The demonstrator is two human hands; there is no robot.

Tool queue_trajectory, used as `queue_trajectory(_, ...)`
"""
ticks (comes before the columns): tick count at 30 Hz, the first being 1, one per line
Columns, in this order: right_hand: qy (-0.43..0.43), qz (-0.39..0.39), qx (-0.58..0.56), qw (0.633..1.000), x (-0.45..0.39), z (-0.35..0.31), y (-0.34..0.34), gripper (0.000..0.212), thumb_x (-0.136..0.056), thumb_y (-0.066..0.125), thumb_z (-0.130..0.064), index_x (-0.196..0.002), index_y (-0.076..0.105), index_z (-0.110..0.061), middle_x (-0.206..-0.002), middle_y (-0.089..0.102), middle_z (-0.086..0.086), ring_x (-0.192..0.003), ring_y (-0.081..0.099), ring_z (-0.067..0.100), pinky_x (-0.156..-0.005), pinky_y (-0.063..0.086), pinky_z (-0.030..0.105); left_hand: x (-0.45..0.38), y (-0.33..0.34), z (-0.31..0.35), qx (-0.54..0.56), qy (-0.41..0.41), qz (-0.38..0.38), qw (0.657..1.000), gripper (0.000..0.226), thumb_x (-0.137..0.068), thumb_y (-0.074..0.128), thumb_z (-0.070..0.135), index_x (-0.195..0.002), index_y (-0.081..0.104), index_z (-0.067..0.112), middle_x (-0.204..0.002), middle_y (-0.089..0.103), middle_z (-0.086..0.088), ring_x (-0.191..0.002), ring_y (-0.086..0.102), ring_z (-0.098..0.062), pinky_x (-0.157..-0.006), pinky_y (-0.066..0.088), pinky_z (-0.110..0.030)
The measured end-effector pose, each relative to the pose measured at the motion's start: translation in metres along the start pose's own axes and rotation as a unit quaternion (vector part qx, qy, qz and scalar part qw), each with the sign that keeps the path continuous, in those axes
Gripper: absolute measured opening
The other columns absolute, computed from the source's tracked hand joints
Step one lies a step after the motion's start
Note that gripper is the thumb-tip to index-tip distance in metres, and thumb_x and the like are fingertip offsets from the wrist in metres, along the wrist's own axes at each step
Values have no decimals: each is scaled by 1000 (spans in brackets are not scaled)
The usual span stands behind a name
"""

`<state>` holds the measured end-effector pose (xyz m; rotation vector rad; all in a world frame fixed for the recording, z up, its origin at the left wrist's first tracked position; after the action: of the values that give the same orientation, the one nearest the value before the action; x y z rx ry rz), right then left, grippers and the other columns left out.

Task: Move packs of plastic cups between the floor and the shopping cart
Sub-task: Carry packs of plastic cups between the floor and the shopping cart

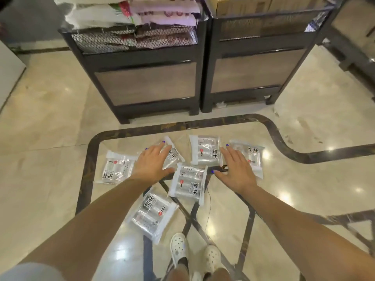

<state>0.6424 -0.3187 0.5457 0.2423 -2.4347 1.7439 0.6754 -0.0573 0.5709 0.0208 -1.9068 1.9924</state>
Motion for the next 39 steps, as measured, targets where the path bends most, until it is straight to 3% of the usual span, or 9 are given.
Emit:
queue_trajectory(10,37,-115,-30,992,-96,100,225,86,-88,55,-60,-156,17,-24,-160,24,-1,-147,20,20,-119,16,33,-112,242,-16,33,-6,-91,995,90,-83,57,65,-153,19,25,-161,19,-1,-144,25,-26,-115,26,-40)
queue_trajectory(17,89,-168,-78,979,-140,170,444,94,-84,61,-62,-156,12,-26,-163,15,-4,-148,15,20,-121,19,37,-195,471,-47,55,5,-138,989,98,-80,55,72,-155,11,26,-161,15,0,-146,20,-25,-118,24,-41)
queue_trajectory(21,83,-182,-113,973,-172,193,562,108,-81,67,-61,-156,0,-22,-164,6,-4,-150,9,19,-120,12,32,-245,582,-73,98,-42,-148,983,111,-74,59,75,-155,2,24,-161,14,-5,-146,20,-28,-117,25,-46)
queue_trajectory(25,132,-153,-210,957,-212,218,642,117,-79,68,-61,-155,-12,-23,-164,9,1,-148,14,25,-119,21,37,-287,655,-98,199,-122,-138,963,116,-78,66,63,-154,-9,18,-161,10,-6,-147,16,-26,-117,23,-41)
queue_trajectory(28,140,-152,-266,942,-224,220,677,117,-76,69,-65,-155,-10,-32,-159,26,2,-142,28,26,-114,32,41,-297,688,-96,297,-154,-138,932,112,-81,63,61,-154,-10,18,-163,5,-5,-148,17,-24,-115,24,-38)
queue_trajectory(30,142,-126,-345,919,-224,218,682,116,-70,76,-64,-151,-5,-47,-153,36,-15,-138,38,19,-112,37,45,-297,691,-92,367,-163,-102,910,115,-75,65,68,-155,-3,21,-162,11,-2,-147,20,-24,-115,27,-40)
queue_trajectory(32,149,-108,-421,888,-216,214,671,116,-71,84,-42,-147,-3,-54,-142,36,-37,-136,38,8,-114,35,40,-292,685,-87,423,-169,-81,887,119,-67,64,75,-155,3,22,-160,18,1,-146,23,-20,-117,27,-41)
queue_trajectory(36,177,-74,-477,858,-194,204,612,119,-75,84,-23,-152,-4,-46,-148,18,-30,-134,27,0,-110,30,30,-260,623,-58,503,-160,-40,848,85,-77,74,42,-142,20,32,-134,40,24,-116,40,22,-98,39,-14)
queue_trajectory(39,184,-54,-477,858,-173,198,546,119,-74,86,-20,-153,1,-44,-150,16,-30,-137,22,-2,-113,27,31,-229,557,-41,523,-176,-10,834,81,-81,75,31,-137,16,39,-119,34,37,-111,44,11,-96,36,-19)
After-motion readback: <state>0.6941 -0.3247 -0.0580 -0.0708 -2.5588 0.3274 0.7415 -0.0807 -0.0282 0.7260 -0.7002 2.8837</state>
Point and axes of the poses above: each hand's wrist, its own x-axis away from the middle knuckle, its own y-axis out of the palm, z = x × y, the point moved 8 cm from there along -x, towards the middle knuckle
